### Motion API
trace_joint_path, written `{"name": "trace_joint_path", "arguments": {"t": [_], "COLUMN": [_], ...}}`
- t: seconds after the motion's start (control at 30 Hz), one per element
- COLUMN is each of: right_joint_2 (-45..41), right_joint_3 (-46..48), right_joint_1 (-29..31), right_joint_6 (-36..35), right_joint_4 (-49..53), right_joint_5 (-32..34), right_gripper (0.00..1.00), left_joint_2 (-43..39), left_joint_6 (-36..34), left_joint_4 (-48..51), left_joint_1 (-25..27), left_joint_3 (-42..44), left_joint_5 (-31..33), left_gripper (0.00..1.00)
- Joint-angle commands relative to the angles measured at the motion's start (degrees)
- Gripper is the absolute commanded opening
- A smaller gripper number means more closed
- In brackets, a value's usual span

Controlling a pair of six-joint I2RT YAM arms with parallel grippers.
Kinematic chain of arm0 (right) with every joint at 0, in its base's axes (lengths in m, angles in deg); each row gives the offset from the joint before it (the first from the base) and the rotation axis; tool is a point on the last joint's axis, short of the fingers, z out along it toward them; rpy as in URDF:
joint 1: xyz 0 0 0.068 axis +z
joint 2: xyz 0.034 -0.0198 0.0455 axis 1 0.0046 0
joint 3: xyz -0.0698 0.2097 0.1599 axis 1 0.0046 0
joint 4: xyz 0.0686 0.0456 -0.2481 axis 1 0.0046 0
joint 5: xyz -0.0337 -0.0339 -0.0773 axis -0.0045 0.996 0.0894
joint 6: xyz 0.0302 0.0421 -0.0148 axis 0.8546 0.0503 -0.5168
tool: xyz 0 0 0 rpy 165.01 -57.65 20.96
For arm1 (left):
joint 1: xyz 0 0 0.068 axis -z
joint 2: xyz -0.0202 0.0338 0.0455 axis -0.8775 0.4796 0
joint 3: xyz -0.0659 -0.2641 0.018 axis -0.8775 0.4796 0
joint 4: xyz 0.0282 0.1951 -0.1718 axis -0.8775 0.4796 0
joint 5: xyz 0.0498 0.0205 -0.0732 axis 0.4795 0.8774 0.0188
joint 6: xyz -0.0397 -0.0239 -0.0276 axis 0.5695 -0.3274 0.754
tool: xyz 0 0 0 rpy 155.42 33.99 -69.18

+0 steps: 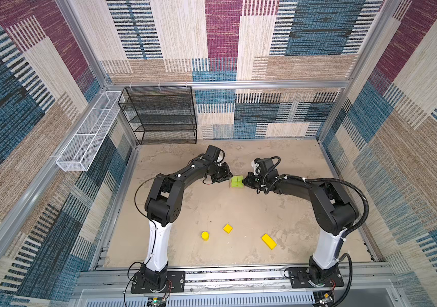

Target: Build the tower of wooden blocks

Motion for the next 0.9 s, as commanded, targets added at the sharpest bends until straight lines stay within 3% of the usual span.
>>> {"name": "trace_joint_path", "arguments": {"t": [0.0,0.13,0.4,0.67,0.87], "right_joint_2": [-1.31,-3.59,-3.04,2.65,4.29], "right_joint_3": [0.2,0.87,-2.99,-8.33,-8.88], "right_joint_1": [0.25,0.25,-0.18,-0.89,-0.93], "right_joint_6": [-0.5,-0.74,-3.4,-4.43,-3.99], "right_joint_4": [-0.41,0.19,3.0,3.33,2.23], "right_joint_5": [0.28,1.26,5.19,3.76,2.39], "right_gripper": [0.0,0.03,0.24,0.26,0.34], "left_joint_2": [-0.59,-0.66,-0.7,-0.31,-0.04], "left_joint_6": [-1.31,-1.32,-1.19,-1.1,-0.87], "left_joint_4": [0.23,0.24,0.06,-0.04,-0.59], "left_joint_1": [0.0,-0.06,0.02,0.02,0.02], "left_joint_3": [0.18,0.26,0.36,0.14,0.18], "left_joint_5": [0.15,0.23,0.16,-0.01,-0.37], "left_gripper": [0.29,0.29,0.29,0.29,0.29]}}
